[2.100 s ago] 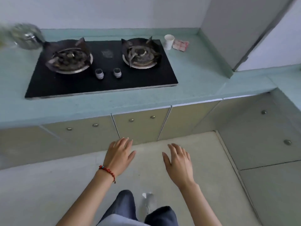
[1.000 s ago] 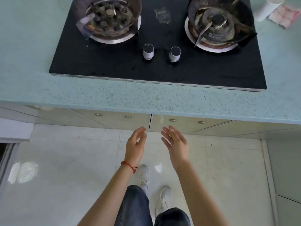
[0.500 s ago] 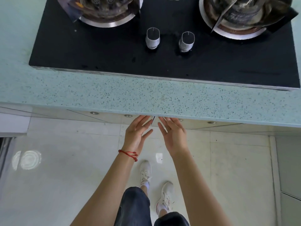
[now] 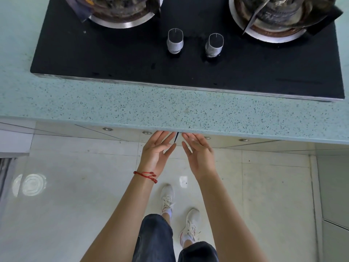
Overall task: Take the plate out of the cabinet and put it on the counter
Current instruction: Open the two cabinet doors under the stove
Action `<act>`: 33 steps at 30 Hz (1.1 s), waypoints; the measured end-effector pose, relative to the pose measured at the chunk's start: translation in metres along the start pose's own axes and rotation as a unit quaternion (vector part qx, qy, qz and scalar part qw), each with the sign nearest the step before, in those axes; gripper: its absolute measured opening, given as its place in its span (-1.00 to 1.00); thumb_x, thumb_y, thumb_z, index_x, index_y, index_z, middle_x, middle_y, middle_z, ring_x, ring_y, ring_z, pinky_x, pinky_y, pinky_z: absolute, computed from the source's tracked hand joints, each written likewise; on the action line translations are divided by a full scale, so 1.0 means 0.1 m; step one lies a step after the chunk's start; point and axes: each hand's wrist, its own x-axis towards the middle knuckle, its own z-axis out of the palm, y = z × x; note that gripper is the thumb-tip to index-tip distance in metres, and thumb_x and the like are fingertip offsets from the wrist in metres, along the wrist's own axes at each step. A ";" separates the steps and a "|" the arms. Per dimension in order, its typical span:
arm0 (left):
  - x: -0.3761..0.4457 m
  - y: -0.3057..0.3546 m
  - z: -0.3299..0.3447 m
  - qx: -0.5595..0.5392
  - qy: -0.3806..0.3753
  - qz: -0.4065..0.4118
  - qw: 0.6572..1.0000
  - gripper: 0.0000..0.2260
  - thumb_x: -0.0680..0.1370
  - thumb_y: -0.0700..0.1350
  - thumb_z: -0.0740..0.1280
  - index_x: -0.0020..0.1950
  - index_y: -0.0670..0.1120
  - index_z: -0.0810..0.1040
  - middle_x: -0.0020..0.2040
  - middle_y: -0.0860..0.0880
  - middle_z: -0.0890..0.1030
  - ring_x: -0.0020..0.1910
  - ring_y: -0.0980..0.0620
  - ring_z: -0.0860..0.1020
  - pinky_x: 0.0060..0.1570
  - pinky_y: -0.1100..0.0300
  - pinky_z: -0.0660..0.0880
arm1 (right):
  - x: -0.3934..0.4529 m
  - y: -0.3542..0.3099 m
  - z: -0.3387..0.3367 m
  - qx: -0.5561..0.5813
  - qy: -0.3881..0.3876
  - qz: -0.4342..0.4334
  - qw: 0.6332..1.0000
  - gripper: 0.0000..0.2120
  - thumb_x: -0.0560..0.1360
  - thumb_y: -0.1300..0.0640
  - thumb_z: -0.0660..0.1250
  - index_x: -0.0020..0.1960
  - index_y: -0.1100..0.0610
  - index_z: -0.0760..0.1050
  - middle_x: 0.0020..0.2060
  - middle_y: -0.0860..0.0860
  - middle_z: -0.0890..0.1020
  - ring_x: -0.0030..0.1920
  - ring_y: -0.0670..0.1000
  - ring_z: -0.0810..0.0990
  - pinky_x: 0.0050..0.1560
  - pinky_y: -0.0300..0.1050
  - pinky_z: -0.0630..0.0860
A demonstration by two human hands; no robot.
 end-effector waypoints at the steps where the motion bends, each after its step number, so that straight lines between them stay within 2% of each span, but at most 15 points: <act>1: -0.02 -0.01 -0.01 -0.013 0.009 -0.002 1.000 -0.59 0.45 -0.50 0.13 0.09 -0.07 0.51 0.04 0.02 0.62 0.10 0.05 0.59 0.13 0.08 0.45 | -0.02 0.01 -0.01 -0.004 0.001 0.000 1.000 -0.74 0.48 0.47 0.18 -0.18 0.16 0.50 -0.21 0.04 0.68 0.00 0.03 0.62 0.19 -0.07 0.46; 3: -0.05 -0.03 -0.04 -0.024 0.013 -0.001 1.000 -0.58 0.45 -0.50 0.13 0.08 -0.07 0.52 0.00 0.02 0.66 0.01 0.10 0.63 0.10 0.11 0.47 | -0.07 0.04 -0.04 -0.017 0.002 0.000 1.000 -0.74 0.47 0.47 0.19 -0.17 0.16 0.52 -0.21 0.03 0.69 -0.01 0.01 0.62 0.20 -0.09 0.45; 6: -0.12 -0.07 -0.09 -0.003 0.016 0.008 1.000 -0.62 0.47 -0.47 0.15 0.16 -0.14 0.49 0.06 -0.04 0.62 0.01 0.11 0.63 0.01 0.21 0.55 | -0.16 0.12 -0.14 -0.024 0.012 -0.003 1.000 -0.75 0.45 0.47 0.22 -0.21 0.16 0.50 -0.28 0.02 0.68 -0.07 0.00 0.62 0.15 -0.13 0.46; 9: -0.23 -0.14 -0.15 0.018 0.023 0.031 0.999 -0.75 0.48 -0.44 0.19 0.01 -0.16 0.53 -0.10 -0.02 0.69 -0.07 0.10 0.65 -0.08 0.29 0.58 | -0.28 0.22 -0.25 -0.030 0.039 -0.009 0.999 -0.77 0.43 0.46 0.27 -0.25 0.16 0.47 -0.35 0.01 0.66 -0.14 0.01 0.62 0.08 -0.17 0.51; 12: -0.35 -0.22 -0.24 0.052 0.055 0.057 0.996 -0.84 0.45 -0.36 0.29 -0.15 -0.12 0.56 -0.25 0.03 0.69 -0.11 -0.02 0.63 -0.04 0.20 0.60 | -0.40 0.30 -0.35 -0.065 0.083 -0.022 0.994 -0.77 0.43 0.41 0.31 -0.31 0.15 0.45 -0.44 -0.03 0.64 -0.22 0.00 0.61 0.05 -0.17 0.54; 15: -0.45 -0.28 -0.31 0.175 0.112 0.101 0.973 -0.95 0.30 -0.08 0.46 -0.28 0.04 0.63 -0.31 0.10 0.67 -0.07 -0.18 0.58 0.06 0.01 0.54 | -0.49 0.37 -0.38 -0.145 0.153 -0.057 0.976 -0.81 0.40 0.34 0.39 -0.32 0.17 0.44 -0.48 -0.05 0.60 -0.27 0.02 0.57 0.00 -0.14 0.53; 16: -0.49 -0.29 -0.29 0.203 0.127 0.105 0.965 -0.95 0.31 -0.07 0.46 -0.31 0.07 0.63 -0.34 0.11 0.67 -0.09 -0.19 0.59 0.05 -0.02 0.53 | -0.51 0.39 -0.37 -0.168 0.176 -0.067 0.968 -0.82 0.38 0.30 0.42 -0.29 0.18 0.43 -0.50 -0.05 0.59 -0.30 0.00 0.57 -0.02 -0.16 0.54; 18: -0.52 -0.32 -0.24 0.276 0.160 0.122 0.940 -0.82 0.39 -0.15 0.43 -0.41 0.04 0.60 -0.42 0.06 0.64 -0.18 -0.20 0.60 -0.03 -0.05 0.55 | -0.53 0.42 -0.34 -0.194 0.206 -0.081 0.956 -0.81 0.36 0.25 0.46 -0.24 0.21 0.42 -0.47 -0.03 0.58 -0.35 -0.05 0.55 -0.12 -0.27 0.53; 20: -0.54 -0.33 -0.17 0.310 0.190 0.126 0.923 -0.77 0.41 -0.19 0.42 -0.45 -0.03 0.54 -0.41 -0.11 0.61 -0.23 -0.23 0.60 -0.09 -0.04 0.55 | -0.53 0.43 -0.30 -0.221 0.224 -0.085 0.946 -0.75 0.35 0.19 0.47 -0.26 0.19 0.39 -0.46 -0.03 0.56 -0.38 -0.07 0.51 -0.27 -0.40 0.48; 24: -0.55 -0.37 -0.11 0.295 0.234 0.114 0.919 -0.77 0.39 -0.16 0.44 -0.35 -0.26 0.48 -0.38 -0.13 0.60 -0.29 -0.09 0.60 -0.22 0.19 0.52 | -0.53 0.45 -0.26 -0.267 0.245 -0.088 0.928 -0.69 0.34 0.11 0.48 -0.32 0.13 0.33 -0.44 -0.03 0.56 -0.37 -0.04 0.48 -0.32 -0.29 0.41; 27: -0.54 -0.39 -0.10 0.286 0.249 0.125 0.917 -0.77 0.39 -0.16 0.44 -0.38 -0.12 0.42 -0.34 -0.15 0.59 -0.30 -0.05 0.59 -0.38 0.45 0.47 | -0.54 0.47 -0.29 -0.271 0.247 -0.088 0.926 -0.71 0.35 0.10 0.47 -0.27 0.16 0.35 -0.41 -0.01 0.59 -0.35 -0.06 0.52 -0.36 -0.34 0.41; 30: -0.57 -0.41 -0.13 0.305 0.251 0.140 0.908 -0.74 0.40 -0.16 0.43 -0.40 -0.08 0.39 -0.33 -0.18 0.59 -0.30 -0.06 0.57 -0.42 0.48 0.44 | -0.59 0.50 -0.35 -0.288 0.248 -0.092 0.920 -0.73 0.37 0.10 0.45 -0.23 0.20 0.37 -0.41 -0.02 0.56 -0.38 -0.09 0.48 -0.40 -0.42 0.40; 33: -0.63 -0.42 -0.18 0.309 0.235 0.149 0.909 -0.72 0.40 -0.19 0.42 -0.42 -0.07 0.37 -0.37 -0.13 0.55 -0.34 -0.03 0.53 -0.46 0.56 0.40 | -0.66 0.52 -0.43 -0.296 0.246 -0.096 0.918 -0.75 0.38 0.15 0.44 -0.23 0.21 0.36 -0.42 -0.03 0.52 -0.44 -0.13 0.45 -0.34 -0.35 0.42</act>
